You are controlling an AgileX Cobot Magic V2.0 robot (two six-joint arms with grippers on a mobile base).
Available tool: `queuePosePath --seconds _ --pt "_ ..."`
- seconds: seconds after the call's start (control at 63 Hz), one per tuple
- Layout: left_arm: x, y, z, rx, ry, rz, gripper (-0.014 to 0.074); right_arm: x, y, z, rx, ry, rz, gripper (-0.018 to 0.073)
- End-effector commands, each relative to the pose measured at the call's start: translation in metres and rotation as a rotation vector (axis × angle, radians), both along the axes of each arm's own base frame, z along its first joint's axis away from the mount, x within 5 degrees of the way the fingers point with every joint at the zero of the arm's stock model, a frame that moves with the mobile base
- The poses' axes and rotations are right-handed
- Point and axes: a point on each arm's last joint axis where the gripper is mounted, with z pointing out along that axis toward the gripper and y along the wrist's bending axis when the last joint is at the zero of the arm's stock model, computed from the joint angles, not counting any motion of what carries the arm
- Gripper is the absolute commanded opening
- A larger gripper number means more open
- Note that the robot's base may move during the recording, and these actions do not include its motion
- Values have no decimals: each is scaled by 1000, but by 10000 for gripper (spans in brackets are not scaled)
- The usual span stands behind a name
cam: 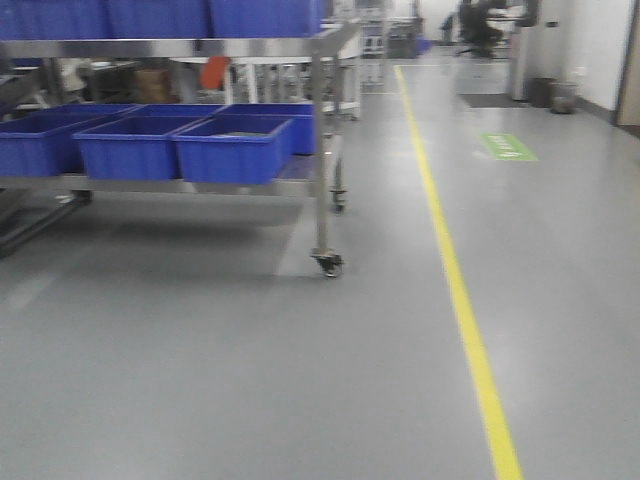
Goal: Place yellow foam block on left shelf second layer
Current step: 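Drive the base away from the table holding the block in the right gripper, then turn and drive the base toward the shelf of blue bins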
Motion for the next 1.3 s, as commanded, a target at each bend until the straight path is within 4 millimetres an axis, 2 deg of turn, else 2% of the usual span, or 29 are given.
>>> queuePosePath --seconds 0.0,1.285 --pt "2 0 -2 -12 -42 -6 124 -1 0 17 -6 -110 -1 487" --pt "2 0 -2 -12 -42 -6 124 -1 0 17 -6 -110 -1 487"
